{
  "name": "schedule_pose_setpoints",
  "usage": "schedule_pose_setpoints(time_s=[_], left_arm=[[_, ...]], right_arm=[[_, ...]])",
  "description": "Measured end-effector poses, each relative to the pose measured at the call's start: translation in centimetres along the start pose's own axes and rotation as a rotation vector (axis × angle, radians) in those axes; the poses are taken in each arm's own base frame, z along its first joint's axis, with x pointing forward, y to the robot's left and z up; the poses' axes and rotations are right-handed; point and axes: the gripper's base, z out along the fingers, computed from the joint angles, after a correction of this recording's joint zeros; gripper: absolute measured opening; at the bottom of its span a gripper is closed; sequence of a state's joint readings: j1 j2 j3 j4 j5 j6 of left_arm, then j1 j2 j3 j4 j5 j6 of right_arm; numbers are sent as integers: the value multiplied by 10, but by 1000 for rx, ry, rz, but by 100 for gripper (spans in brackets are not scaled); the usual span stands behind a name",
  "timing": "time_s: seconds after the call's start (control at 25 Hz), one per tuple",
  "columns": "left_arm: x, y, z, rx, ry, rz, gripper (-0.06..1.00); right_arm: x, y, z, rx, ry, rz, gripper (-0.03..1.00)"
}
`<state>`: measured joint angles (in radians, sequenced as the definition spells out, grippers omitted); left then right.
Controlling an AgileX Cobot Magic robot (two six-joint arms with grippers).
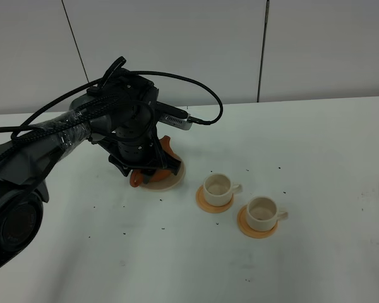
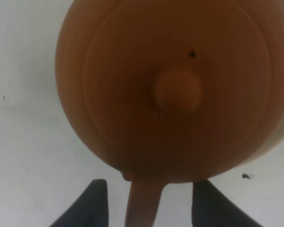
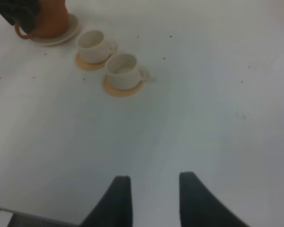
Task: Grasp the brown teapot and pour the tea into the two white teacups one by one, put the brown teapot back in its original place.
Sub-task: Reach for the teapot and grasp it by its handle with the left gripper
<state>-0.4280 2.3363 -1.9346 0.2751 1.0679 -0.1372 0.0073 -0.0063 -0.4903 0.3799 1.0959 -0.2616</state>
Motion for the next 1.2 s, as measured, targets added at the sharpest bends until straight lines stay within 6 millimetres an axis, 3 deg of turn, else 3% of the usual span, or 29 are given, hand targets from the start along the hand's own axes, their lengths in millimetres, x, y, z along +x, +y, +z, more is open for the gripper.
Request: schedule_pose_setpoints(time_s=[0.32, 0.56, 1.2], left_arm=[[0, -1, 2, 4, 3, -1, 34], [-1, -1, 2, 5, -12, 0, 18], [-6, -5, 5, 41, -59, 9, 17]], right_arm=[[0, 0, 0, 0, 0, 0, 24], [0, 0, 0, 0, 0, 0, 24], [0, 0, 0, 0, 0, 0, 24]])
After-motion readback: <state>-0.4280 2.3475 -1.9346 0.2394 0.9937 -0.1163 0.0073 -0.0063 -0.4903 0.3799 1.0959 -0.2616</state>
